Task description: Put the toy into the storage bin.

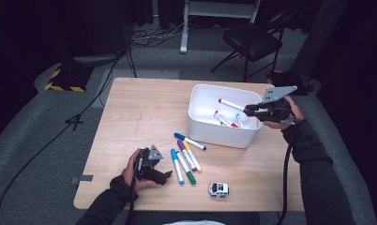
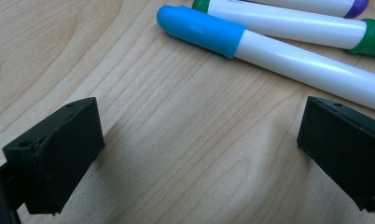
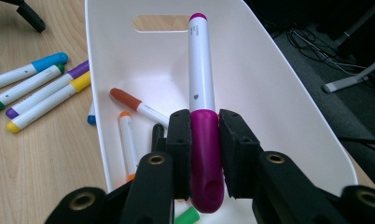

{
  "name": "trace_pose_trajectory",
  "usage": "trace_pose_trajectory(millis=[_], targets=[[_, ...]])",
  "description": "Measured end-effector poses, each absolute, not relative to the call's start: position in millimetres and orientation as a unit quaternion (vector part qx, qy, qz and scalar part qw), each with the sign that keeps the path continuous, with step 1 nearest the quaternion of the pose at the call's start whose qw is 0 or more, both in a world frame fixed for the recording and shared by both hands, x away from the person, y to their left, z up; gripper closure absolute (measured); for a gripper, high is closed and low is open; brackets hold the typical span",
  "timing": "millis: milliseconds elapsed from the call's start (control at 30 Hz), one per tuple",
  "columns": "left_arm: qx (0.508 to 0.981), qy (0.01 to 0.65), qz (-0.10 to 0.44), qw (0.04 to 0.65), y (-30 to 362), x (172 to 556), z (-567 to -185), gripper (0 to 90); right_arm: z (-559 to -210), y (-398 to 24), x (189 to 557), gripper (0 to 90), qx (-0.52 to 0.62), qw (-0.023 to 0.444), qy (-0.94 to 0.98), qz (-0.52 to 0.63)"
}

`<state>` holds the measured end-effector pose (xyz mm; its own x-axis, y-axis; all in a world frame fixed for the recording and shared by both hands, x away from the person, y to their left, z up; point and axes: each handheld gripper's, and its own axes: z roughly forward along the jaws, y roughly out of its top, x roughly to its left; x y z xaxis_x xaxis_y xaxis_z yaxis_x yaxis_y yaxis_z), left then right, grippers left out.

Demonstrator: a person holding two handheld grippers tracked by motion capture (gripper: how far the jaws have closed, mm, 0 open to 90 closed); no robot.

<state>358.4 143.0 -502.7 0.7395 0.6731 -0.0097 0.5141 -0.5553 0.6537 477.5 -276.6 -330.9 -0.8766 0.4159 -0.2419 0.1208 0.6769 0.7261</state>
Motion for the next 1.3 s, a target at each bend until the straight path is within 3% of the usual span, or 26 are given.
trace_pose_trajectory(millis=[1233, 1300], targets=[[0.877, 0.335, 0.118, 0.325, 102, 354, -502, 0.4, -350, -270, 501, 75.1, 0.163, 0.162, 0.942, 0.247], [0.875, 0.34, 0.115, 0.325, 100, 353, -502, 0.4, -350, -271, 500, 71.8, 0.166, 0.164, 0.94, 0.248]])
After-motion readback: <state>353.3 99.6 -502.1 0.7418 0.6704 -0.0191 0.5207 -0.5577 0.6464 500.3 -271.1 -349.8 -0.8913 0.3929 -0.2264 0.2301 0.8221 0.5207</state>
